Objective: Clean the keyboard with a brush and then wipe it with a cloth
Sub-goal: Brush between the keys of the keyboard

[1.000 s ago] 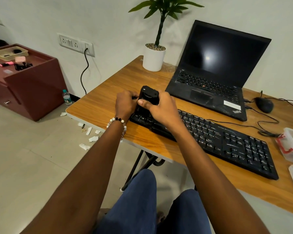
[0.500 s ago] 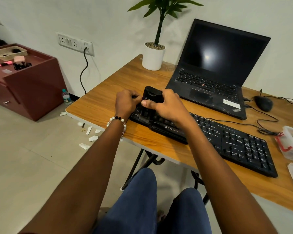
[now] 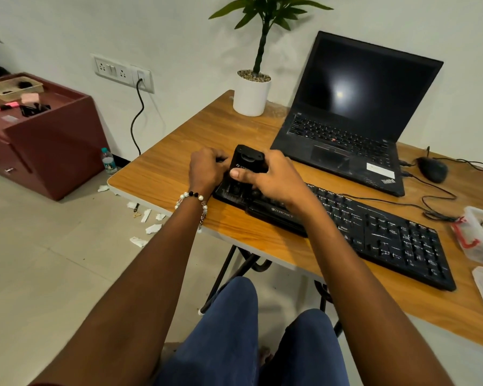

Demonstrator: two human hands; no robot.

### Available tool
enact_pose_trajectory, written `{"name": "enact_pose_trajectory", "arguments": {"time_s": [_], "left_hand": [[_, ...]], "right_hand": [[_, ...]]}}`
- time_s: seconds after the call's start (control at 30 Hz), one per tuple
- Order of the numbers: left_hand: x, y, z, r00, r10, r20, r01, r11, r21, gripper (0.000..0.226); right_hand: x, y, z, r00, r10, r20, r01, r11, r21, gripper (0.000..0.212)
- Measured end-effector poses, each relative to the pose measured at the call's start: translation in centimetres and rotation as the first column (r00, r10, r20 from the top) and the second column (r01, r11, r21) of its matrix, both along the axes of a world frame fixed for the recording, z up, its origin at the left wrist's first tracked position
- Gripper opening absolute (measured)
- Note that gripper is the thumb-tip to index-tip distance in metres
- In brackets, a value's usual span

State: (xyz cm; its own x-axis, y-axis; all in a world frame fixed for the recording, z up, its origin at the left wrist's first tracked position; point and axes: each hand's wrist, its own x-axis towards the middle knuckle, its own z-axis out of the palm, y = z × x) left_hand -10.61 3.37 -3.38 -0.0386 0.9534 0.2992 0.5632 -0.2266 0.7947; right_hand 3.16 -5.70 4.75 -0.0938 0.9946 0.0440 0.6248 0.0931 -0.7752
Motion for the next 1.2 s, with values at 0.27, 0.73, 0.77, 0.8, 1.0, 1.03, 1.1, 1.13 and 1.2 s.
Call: {"name": "enact_pose_trajectory", "arguments": {"time_s": [0.27, 0.73, 0.77, 0.8, 1.0, 1.03, 1.1, 1.13, 1.2], "left_hand": [[0.1, -0.2, 0.3, 1.000, 0.016, -0.006, -0.017, 1.000, -0.016, 0.012], [0.2, 0.7, -0.6, 0.997, -0.008, 0.080, 0.009, 1.000, -0.023, 0.012], [0.2, 0.6, -0.6, 0.996, -0.009, 0.084, 0.011, 1.000, -0.024, 0.012], [0.2, 0.6, -0.6, 0.996, -0.011, 0.091, 0.014, 1.000, -0.026, 0.012], [0.4, 0.5, -0.5, 0.995, 0.009, 0.096, -0.006, 0.999, -0.035, 0.015], [0.4, 0.5, -0.5, 0.996, 0.016, 0.091, -0.013, 0.999, -0.033, 0.015], [0.5, 0.5, -0.6, 0.996, 0.015, 0.087, -0.013, 1.000, -0.020, 0.016], [0.5, 0.4, -0.6, 0.996, 0.012, 0.084, -0.011, 1.000, -0.009, 0.016], [0.4, 0.4, -0.5, 0.998, 0.012, 0.066, -0.013, 1.000, 0.014, 0.016]], "right_hand": [[-0.5, 0.3, 0.6, 0.998, -0.047, 0.045, 0.044, 0.996, 0.072, 0.042], [3.2, -0.8, 1.1, 0.992, -0.068, 0.106, 0.064, 0.997, 0.044, 0.034], [2.9, -1.2, 1.1, 0.996, -0.076, 0.045, 0.073, 0.995, 0.063, 0.028], [2.6, -1.5, 0.9, 0.997, -0.080, -0.023, 0.081, 0.994, 0.068, 0.024], [3.9, -3.5, -0.1, 0.992, -0.121, -0.025, 0.122, 0.992, 0.016, 0.029], [4.5, -3.9, 0.4, 0.990, -0.134, 0.038, 0.134, 0.991, 0.002, 0.030], [5.6, -4.3, 1.3, 0.967, -0.165, 0.193, 0.166, 0.986, 0.011, 0.034], [5.8, -4.3, 1.5, 0.950, -0.186, 0.251, 0.185, 0.982, 0.029, 0.037], [5.5, -4.5, 1.7, 0.952, -0.221, 0.212, 0.209, 0.975, 0.080, 0.036]]}}
